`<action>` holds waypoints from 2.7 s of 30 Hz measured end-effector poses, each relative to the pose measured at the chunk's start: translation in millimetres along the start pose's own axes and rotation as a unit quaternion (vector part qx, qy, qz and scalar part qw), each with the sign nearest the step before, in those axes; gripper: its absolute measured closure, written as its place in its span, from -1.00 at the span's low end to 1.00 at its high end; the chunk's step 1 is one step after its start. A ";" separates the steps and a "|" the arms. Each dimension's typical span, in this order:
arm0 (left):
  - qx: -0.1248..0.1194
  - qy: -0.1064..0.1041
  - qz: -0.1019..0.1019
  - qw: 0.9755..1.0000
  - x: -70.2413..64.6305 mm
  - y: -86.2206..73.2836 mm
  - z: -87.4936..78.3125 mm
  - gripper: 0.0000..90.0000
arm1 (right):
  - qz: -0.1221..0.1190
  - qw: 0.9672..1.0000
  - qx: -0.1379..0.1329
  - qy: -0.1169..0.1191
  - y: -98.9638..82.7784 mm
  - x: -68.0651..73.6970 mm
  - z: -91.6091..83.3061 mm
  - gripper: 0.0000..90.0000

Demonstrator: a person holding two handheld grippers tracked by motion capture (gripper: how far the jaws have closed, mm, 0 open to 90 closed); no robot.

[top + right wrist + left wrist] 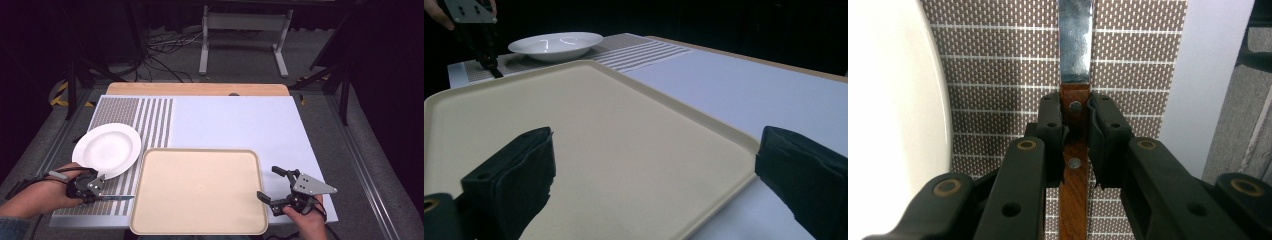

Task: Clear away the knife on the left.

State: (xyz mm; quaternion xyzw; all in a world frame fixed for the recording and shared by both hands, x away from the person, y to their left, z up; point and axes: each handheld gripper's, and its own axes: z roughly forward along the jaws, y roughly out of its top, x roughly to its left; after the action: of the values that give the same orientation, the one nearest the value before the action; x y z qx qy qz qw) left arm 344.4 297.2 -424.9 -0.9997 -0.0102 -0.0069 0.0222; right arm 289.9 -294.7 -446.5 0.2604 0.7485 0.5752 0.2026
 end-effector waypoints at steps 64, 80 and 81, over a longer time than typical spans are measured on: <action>-0.262 -0.003 -0.318 0.911 -24.7 46.1 -78.3 0.73 | -0.003 1.000 0.000 -0.007 0.4 -1.3 -2.8 -0.91; -0.232 -0.066 -0.349 0.906 -27.2 92.7 -69.5 0.73 | -0.001 1.000 -0.002 -0.005 0.1 -2.8 -4.8 -0.91; -0.228 -0.073 -0.343 0.908 -27.1 95.6 -68.5 0.73 | -0.002 1.000 0.000 -0.007 0.1 -2.9 -5.0 -0.91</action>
State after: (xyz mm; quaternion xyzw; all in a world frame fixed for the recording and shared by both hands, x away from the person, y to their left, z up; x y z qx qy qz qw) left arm 318.5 198.1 -361.1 -0.9102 -0.3519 0.0569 -0.2106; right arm 289.2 -300.4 -445.1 0.2625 0.7475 0.5734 0.2089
